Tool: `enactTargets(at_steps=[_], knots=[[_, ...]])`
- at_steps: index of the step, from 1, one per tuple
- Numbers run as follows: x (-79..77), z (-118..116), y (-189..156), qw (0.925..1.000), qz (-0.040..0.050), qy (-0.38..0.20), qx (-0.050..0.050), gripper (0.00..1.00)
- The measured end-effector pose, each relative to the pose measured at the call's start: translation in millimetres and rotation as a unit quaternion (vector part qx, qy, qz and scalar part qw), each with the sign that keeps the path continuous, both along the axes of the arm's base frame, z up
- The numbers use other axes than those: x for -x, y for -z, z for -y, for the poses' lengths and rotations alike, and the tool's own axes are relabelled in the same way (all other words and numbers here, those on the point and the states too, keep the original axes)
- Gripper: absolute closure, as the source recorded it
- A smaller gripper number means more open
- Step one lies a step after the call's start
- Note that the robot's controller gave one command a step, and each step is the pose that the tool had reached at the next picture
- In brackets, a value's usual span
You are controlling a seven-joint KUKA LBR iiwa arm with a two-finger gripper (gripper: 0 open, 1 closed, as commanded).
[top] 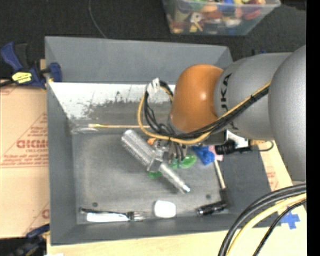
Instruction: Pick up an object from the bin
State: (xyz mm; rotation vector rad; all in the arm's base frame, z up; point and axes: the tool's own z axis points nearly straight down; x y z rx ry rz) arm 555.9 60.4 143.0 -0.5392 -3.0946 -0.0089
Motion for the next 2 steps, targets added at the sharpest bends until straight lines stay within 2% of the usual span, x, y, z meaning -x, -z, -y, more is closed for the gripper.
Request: enactTargets(at_steps=[2], knots=[[-0.8, 1, -23, 1.0, 0.0015, 0.0, 0.0, 1.0]])
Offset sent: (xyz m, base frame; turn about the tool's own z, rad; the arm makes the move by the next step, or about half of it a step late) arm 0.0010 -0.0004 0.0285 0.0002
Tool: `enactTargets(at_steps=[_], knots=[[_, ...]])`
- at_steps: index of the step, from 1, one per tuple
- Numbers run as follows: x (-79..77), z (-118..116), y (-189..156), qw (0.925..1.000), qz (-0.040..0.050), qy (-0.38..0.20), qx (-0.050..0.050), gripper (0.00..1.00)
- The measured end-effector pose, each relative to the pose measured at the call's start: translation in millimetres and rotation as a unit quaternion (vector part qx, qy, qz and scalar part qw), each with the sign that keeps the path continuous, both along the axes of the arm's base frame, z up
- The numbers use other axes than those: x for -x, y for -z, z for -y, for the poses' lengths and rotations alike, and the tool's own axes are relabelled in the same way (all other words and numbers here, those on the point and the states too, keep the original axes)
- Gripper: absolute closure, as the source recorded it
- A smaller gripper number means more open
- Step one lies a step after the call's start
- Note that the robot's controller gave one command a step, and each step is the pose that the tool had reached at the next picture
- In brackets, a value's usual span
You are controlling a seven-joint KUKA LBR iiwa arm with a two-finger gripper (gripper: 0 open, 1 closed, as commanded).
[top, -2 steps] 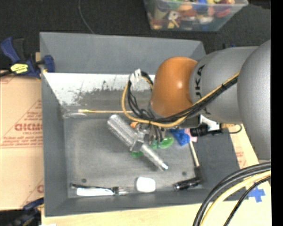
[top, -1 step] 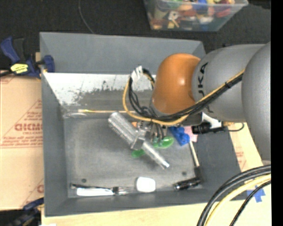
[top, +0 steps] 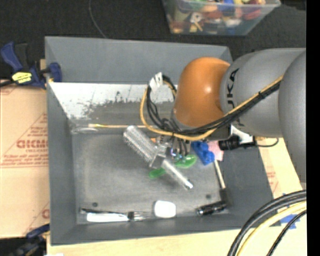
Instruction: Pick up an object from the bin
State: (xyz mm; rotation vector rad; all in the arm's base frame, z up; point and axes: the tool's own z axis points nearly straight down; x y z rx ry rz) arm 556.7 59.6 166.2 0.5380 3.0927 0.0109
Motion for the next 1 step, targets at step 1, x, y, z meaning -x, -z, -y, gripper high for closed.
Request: enactTargets(at_steps=[1], knots=[[0.0, 0.3, -18.3, 1.0, 0.0, 0.0, 0.0, 1.0]])
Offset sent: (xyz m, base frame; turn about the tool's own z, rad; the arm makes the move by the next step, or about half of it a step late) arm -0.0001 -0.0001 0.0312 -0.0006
